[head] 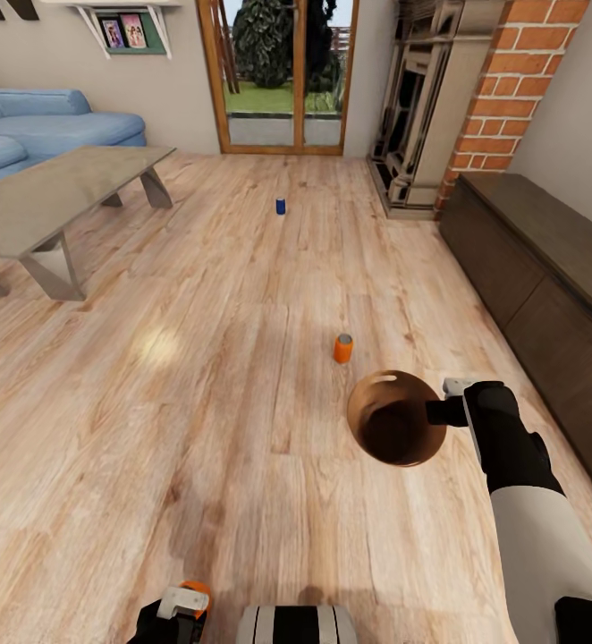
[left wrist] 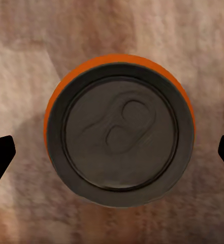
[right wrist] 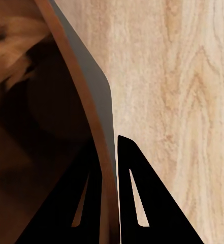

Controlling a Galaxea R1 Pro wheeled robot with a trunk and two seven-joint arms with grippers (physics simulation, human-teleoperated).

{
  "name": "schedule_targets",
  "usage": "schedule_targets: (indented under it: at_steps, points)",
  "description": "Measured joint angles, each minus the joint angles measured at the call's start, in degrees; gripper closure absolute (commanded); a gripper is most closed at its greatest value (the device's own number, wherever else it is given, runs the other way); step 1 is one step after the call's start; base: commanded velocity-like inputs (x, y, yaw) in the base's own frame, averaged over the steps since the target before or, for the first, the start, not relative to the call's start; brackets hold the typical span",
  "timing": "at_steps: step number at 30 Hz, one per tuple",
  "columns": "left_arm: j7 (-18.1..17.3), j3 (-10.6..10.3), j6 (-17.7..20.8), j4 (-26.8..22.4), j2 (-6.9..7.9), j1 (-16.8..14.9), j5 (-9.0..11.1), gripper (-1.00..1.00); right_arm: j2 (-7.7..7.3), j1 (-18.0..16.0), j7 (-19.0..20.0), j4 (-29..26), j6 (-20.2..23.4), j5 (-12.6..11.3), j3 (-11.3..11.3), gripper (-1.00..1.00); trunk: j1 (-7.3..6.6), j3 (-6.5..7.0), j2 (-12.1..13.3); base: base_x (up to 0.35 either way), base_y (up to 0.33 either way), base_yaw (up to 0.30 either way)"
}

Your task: Put the three can of soda from the living room inside the tash can in the kitchen.

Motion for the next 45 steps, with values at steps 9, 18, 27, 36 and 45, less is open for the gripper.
schedule_targets:
  at_steps: [9, 18, 27, 36, 45]
  points:
    - [0.0, 0.0, 0.0, 0.0, 0.00, 0.0, 0.0, -1.00, 0.00, 0.0, 0.0, 0.0, 0.0, -0.1, 0.0, 1.00, 0.00, 0.00, 0.0, 0.008, 0.000, 0.000]
    - [0.0, 0.0, 0.0, -0.4, -0.01, 0.0, 0.0, -1.00, 0.00, 0.0, 0.0, 0.1, 0.0, -0.1, 0.0, 1.00, 0.00, 0.00, 0.0, 0.080, -0.005, 0.000]
    - [0.0, -0.1, 0.0, -0.3, 0.00, 0.0, 0.0, -1.00, 0.00, 0.2, 0.0, 0.1, 0.0, -0.1, -0.1, 1.00, 0.00, 0.00, 0.0, 0.006, 0.000, 0.000]
    - [0.0, 0.0, 0.0, -0.4, 0.00, 0.0, 0.0, -1.00, 0.00, 0.7, 0.0, 0.1, 0.0, -0.3, 0.0, 1.00, 0.08, -0.66, 0.0, 0.000, 0.000, 0.000]
    - [0.1, 0.0, 0.0, -0.1, -0.05, 0.0, 0.0, -1.00, 0.04, 0.7, 0.0, 0.1, 0.1, -0.3, 0.0, 1.00, 0.13, -1.10, -0.1, 0.000, 0.000, 0.000]
